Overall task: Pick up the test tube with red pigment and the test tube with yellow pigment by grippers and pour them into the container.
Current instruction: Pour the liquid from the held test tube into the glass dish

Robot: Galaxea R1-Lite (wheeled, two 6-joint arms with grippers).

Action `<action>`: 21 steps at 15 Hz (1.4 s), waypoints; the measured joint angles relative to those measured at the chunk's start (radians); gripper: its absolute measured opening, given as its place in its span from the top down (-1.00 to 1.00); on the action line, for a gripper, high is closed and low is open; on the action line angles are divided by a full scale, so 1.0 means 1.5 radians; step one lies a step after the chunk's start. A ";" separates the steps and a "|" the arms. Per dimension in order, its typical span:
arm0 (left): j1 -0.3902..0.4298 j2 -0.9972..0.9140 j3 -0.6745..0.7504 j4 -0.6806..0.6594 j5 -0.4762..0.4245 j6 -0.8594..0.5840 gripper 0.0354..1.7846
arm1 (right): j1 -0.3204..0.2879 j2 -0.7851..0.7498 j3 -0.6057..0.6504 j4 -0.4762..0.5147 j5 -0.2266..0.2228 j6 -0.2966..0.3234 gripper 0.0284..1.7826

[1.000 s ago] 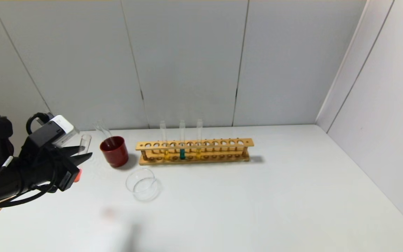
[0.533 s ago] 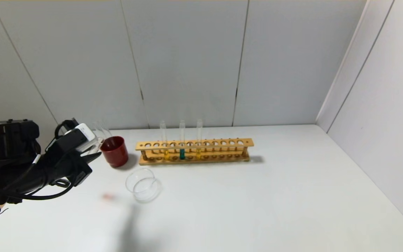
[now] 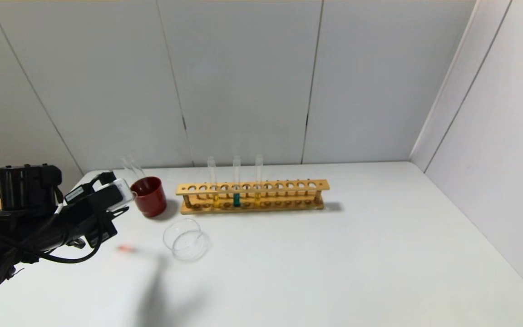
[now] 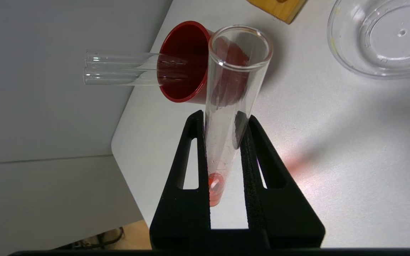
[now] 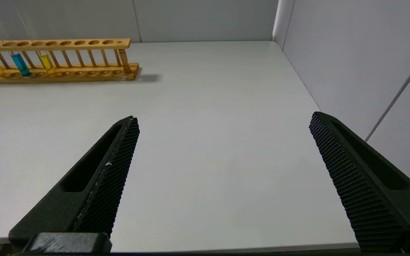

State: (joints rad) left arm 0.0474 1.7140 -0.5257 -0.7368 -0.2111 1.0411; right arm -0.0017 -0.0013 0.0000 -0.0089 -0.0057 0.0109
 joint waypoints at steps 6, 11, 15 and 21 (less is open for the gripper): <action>-0.042 0.020 -0.010 0.000 0.046 0.052 0.68 | 0.000 0.000 0.000 0.000 0.000 0.000 -0.96; -0.073 0.032 -0.015 0.000 0.086 0.126 0.68 | 0.000 0.000 0.000 0.000 0.000 0.000 -0.96; -0.097 0.034 -0.010 -0.008 0.150 0.161 0.68 | 0.000 0.000 0.000 0.000 0.000 0.000 -0.96; -0.122 0.042 -0.004 -0.013 0.157 0.194 0.68 | 0.000 0.000 0.000 0.000 0.000 0.000 -0.96</action>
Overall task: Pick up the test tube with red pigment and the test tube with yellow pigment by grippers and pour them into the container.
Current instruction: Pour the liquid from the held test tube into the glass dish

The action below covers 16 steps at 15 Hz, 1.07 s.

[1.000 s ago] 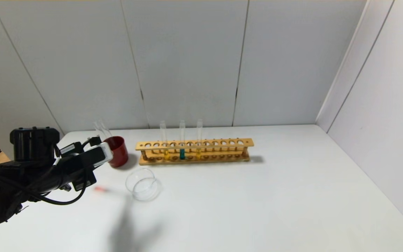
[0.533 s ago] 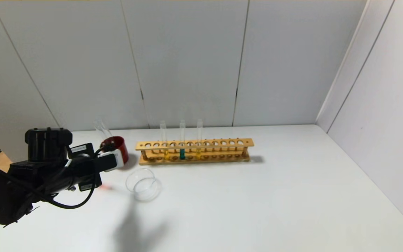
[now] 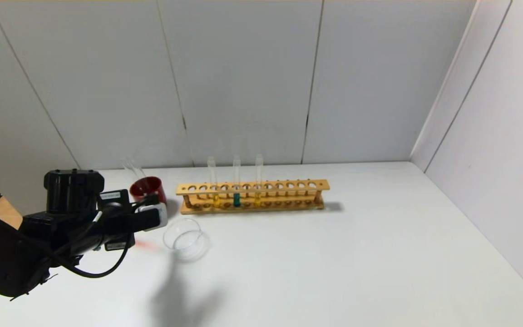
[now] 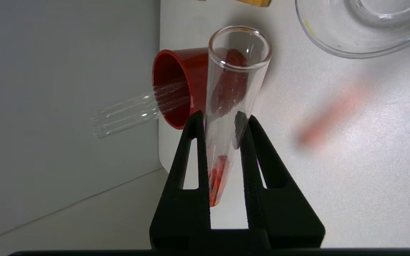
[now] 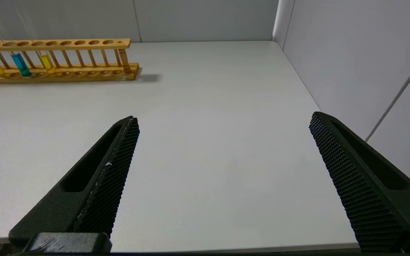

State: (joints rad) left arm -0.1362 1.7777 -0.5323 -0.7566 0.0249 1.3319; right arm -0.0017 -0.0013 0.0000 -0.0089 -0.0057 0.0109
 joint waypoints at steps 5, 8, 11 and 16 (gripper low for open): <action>-0.005 0.007 -0.001 0.000 0.018 0.041 0.68 | 0.001 0.000 0.000 0.000 0.000 0.000 -0.96; -0.004 0.008 -0.002 -0.001 0.028 0.069 0.68 | 0.000 0.000 0.000 0.000 0.000 0.000 -0.96; -0.005 0.010 -0.002 0.000 0.047 0.096 0.68 | 0.000 0.000 0.000 0.000 0.000 0.000 -0.96; -0.005 0.030 0.011 -0.002 0.084 0.134 0.68 | 0.000 0.000 0.000 0.000 0.000 0.000 -0.96</action>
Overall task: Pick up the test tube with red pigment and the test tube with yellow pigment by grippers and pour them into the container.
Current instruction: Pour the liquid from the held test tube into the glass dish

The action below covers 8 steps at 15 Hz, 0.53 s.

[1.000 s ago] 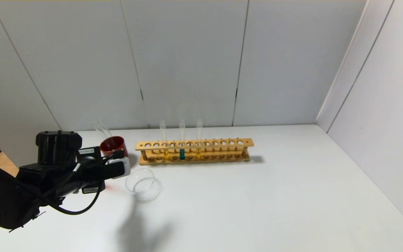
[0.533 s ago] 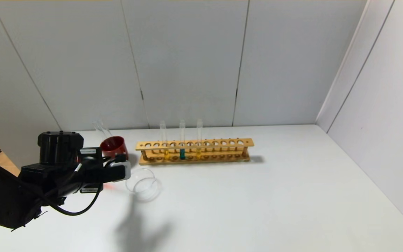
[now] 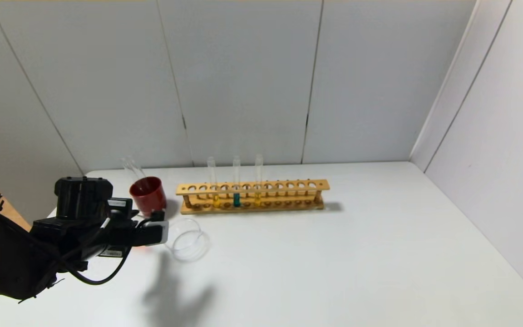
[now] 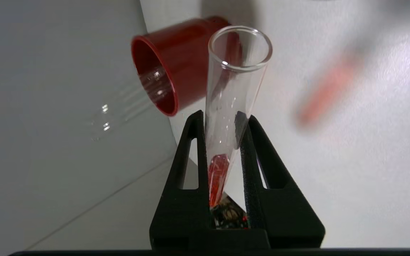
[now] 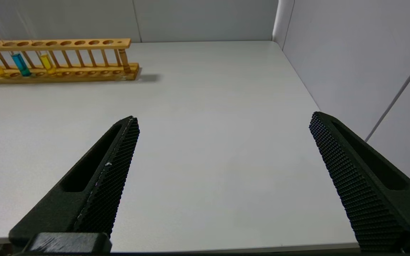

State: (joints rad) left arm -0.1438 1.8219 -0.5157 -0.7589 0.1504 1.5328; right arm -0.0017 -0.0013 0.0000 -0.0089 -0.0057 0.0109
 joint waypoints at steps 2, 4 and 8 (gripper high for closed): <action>-0.002 0.010 0.000 0.000 0.003 0.002 0.68 | 0.000 0.000 0.000 0.000 0.000 0.000 -0.96; -0.010 0.018 -0.003 0.000 0.005 0.008 0.68 | 0.000 0.000 0.000 0.000 0.000 0.000 -0.96; -0.026 0.028 -0.007 0.000 0.006 0.010 0.68 | 0.000 0.000 0.000 0.000 0.000 0.000 -0.96</action>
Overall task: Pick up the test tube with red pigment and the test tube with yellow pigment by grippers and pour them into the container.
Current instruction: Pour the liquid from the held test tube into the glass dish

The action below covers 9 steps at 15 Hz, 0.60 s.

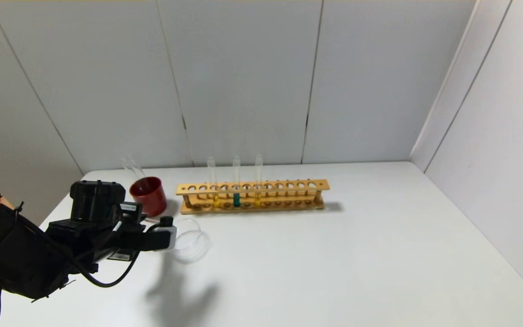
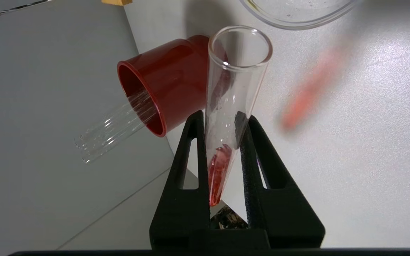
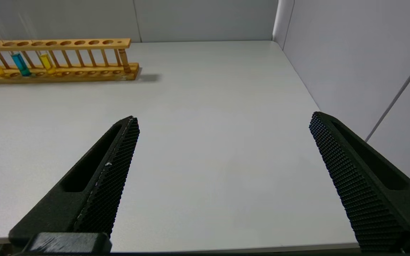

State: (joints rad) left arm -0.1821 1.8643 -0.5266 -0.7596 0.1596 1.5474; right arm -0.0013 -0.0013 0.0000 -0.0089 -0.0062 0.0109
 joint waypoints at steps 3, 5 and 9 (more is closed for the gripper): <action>-0.004 0.005 -0.004 0.000 0.014 0.023 0.68 | 0.000 0.000 0.000 0.000 0.000 0.000 -0.96; -0.005 0.008 -0.010 0.000 0.016 0.037 0.68 | 0.000 0.000 0.000 0.000 0.000 0.000 -0.96; -0.013 0.010 -0.026 0.000 0.021 0.077 0.68 | 0.000 0.000 0.000 0.000 0.000 0.000 -0.96</action>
State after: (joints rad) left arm -0.2023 1.8785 -0.5651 -0.7589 0.1913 1.6630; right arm -0.0017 -0.0013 0.0000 -0.0089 -0.0057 0.0109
